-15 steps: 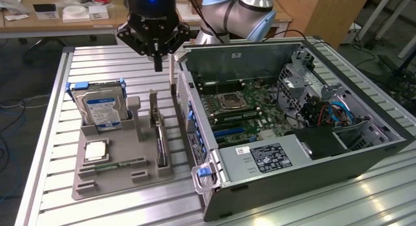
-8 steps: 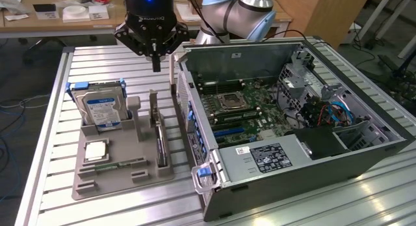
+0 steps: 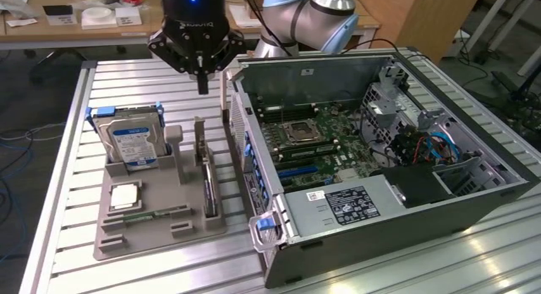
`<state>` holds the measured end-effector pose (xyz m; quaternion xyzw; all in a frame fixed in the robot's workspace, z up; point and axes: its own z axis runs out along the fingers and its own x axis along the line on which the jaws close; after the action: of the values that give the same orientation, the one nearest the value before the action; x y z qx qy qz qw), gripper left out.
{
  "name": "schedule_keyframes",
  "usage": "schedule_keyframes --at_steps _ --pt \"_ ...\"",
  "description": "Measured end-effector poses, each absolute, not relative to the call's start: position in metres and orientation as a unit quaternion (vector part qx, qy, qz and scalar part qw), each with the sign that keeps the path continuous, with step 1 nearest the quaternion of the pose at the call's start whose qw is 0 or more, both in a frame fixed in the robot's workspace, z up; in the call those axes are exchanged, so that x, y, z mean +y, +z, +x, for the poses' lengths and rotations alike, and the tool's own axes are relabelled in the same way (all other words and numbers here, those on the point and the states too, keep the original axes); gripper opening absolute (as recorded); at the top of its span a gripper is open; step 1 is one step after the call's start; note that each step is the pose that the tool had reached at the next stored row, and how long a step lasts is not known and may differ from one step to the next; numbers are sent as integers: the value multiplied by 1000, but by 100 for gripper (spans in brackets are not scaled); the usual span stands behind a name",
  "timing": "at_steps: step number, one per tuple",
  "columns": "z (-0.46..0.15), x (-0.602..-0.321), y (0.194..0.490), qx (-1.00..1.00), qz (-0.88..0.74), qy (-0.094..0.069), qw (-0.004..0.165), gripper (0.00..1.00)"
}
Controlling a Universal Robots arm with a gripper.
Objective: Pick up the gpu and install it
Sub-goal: 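Reach for the gpu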
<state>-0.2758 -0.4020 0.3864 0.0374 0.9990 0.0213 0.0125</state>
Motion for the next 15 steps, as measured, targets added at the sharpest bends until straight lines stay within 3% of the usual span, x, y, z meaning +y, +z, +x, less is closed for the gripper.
schedule_keyframes --at_steps 15 --pt "-281 -431 385 999 37 19 13 11"
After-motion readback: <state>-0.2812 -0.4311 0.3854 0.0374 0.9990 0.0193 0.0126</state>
